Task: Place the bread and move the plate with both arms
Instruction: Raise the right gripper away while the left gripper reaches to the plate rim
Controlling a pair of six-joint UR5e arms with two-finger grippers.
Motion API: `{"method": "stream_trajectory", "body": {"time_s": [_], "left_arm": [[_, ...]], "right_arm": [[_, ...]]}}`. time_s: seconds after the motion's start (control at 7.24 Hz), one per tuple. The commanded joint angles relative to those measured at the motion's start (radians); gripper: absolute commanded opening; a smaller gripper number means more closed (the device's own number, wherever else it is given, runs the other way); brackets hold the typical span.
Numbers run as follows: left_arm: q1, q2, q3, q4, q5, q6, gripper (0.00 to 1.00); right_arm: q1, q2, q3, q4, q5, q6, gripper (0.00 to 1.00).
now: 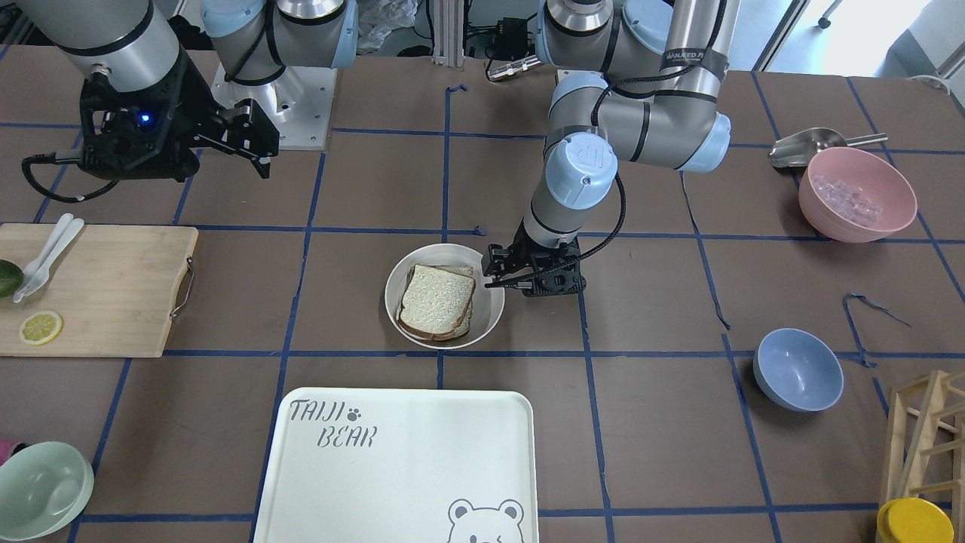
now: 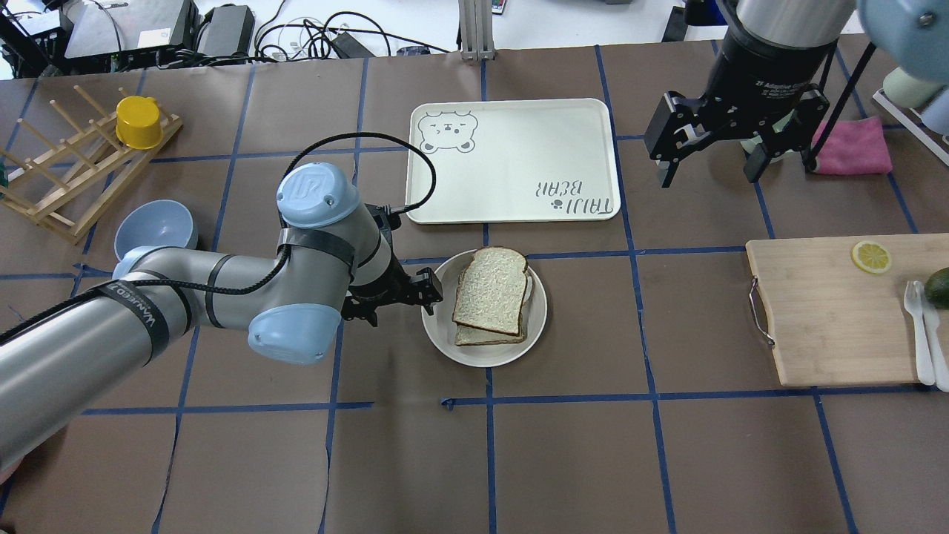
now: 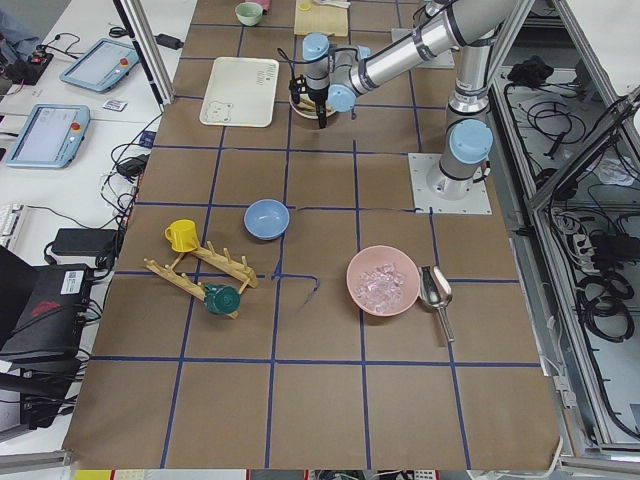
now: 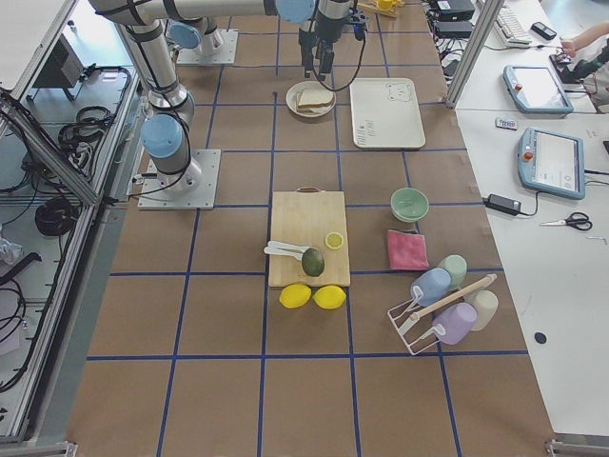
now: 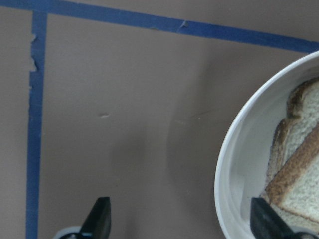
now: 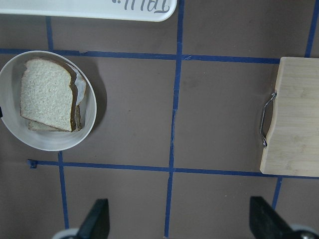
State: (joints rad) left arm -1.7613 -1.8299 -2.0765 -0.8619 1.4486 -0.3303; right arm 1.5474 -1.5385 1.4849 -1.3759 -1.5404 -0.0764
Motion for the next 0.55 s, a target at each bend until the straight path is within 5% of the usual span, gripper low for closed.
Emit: {"method": "stream_trajectory", "body": {"time_s": [0.0,0.41], "left_arm": [[-0.027,-0.040,0.001,0.023,0.003,-0.018,0.49],[-0.027,-0.068,0.001,0.075,-0.002,-0.027,0.00]], "right_arm": [[-0.009,0.001,0.029,-0.034,-0.010,-0.006,1.00],[-0.004,-0.008,0.023,-0.031,-0.050,0.072,1.00]]}}
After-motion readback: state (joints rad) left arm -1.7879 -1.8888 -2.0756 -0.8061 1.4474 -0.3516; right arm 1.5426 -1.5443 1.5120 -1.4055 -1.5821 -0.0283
